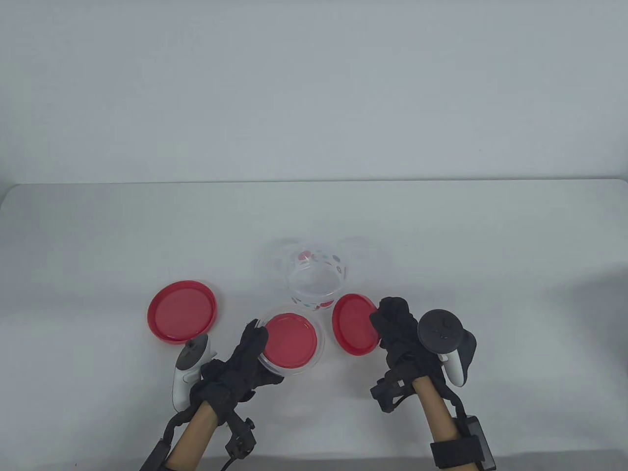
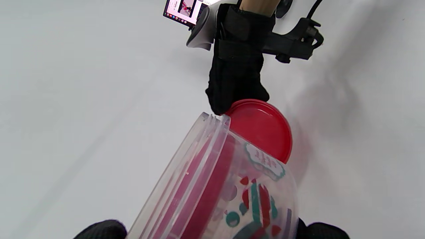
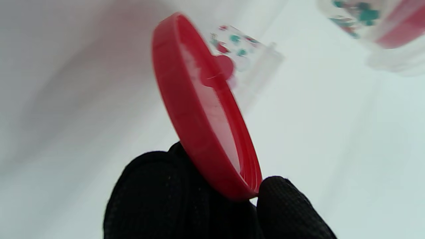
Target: Nest food storage containers
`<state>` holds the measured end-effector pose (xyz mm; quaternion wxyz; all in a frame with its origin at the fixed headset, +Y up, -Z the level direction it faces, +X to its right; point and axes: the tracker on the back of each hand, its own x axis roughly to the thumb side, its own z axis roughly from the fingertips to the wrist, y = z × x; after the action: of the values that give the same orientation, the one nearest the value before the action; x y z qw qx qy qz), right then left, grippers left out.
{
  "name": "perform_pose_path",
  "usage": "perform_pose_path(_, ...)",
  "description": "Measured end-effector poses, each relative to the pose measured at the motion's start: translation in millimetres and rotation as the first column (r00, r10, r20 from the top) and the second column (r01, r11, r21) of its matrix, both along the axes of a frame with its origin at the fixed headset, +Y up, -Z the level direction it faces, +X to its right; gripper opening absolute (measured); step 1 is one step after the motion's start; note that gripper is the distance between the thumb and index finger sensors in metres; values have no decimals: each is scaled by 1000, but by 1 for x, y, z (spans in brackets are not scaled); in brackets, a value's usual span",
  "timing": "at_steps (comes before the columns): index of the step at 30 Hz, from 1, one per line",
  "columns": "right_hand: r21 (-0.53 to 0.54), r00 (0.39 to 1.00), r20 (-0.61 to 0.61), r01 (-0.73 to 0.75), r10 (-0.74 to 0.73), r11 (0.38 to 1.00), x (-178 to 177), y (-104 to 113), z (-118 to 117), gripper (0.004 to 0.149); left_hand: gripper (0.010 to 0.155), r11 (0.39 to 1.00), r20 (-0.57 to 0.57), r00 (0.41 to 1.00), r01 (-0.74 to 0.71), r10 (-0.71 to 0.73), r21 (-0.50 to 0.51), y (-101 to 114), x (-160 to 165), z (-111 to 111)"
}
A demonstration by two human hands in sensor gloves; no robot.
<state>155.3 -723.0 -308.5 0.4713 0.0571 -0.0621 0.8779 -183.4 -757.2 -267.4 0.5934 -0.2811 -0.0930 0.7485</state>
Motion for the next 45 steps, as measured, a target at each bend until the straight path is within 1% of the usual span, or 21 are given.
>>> perform_pose_path(2,142,999,-10,-47,48,989,-10,12,6,46,96,1000,8,1000,3,-3,-6,-1,1,0)
perform_pose_path(4,284,988,-22,-141,153,949,-22,24,16,46,96,1000,10,1000,21,-21,-6,-1,2,0)
perform_pose_path(5,367,974,-28,-198,224,909,-30,31,22,46,96,999,10,999,34,-34,-4,-1,3,1)
perform_pose_path(8,508,927,-31,-308,374,804,-53,40,37,47,96,999,11,998,55,-55,-2,-1,3,1)
perform_pose_path(9,553,895,-46,-347,444,757,-63,42,44,47,96,998,9,998,56,-56,-4,-1,3,1)
perform_pose_path(10,573,878,-49,-366,476,733,-68,43,47,47,96,998,7,998,55,-55,-7,-1,3,1)
perform_pose_path(12,633,815,-24,-436,580,639,-83,44,57,46,95,998,3,998,55,-55,-15,-1,3,1)
perform_pose_path(15,689,742,12,-492,671,532,-94,44,66,46,95,997,3,997,78,-78,-19,-1,3,2)
perform_pose_path(21,787,701,4,-442,713,431,-112,41,82,46,94,997,11,998,64,-64,-34,-3,4,2)
perform_pose_path(24,815,691,8,-423,723,396,-119,41,89,46,93,998,15,999,48,-47,-43,-5,5,1)
perform_pose_path(26,811,689,-5,-421,725,405,-120,40,89,46,92,998,13,998,54,-53,-39,-5,5,2)
perform_pose_path(28,779,714,-67,-399,696,484,-117,39,84,50,91,998,14,998,54,-54,-24,-3,5,1)
perform_pose_path(29,742,749,-132,-359,649,566,-114,36,80,51,91,999,17,999,49,-49,-16,-3,5,1)
perform_pose_path(30,716,776,-177,-321,606,620,-112,35,78,50,90,999,18,999,42,-42,-11,-3,5,2)
perform_pose_path(32,588,850,-324,-164,416,792,-107,34,71,48,90,999,17,999,49,-48,-9,-4,5,1)
perform_pose_path(33,527,868,-365,-104,335,844,-106,33,69,48,90,999,19,999,38,-38,-8,-4,5,1)
perform_pose_path(35,507,867,-360,-128,344,852,-106,34,68,47,90,999,27,998,48,-48,-8,-4,6,1)
perform_pose_path(38,575,819,-266,-288,508,766,-109,33,71,45,89,999,31,998,53,-52,-6,-4,7,1)
perform_pose_path(39,578,815,-260,-298,518,760,-110,34,72,45,89,997,26,997,79,-78,-3,-5,6,1)
perform_pose_path(42,535,820,-301,-277,486,798,-112,35,73,45,89,998,28,997,70,-70,-2,-5,6,0)
perform_pose_path(45,523,818,-284,-304,499,796,-112,35,74,47,89,998,41,998,58,-58,-1,-6,7,0)
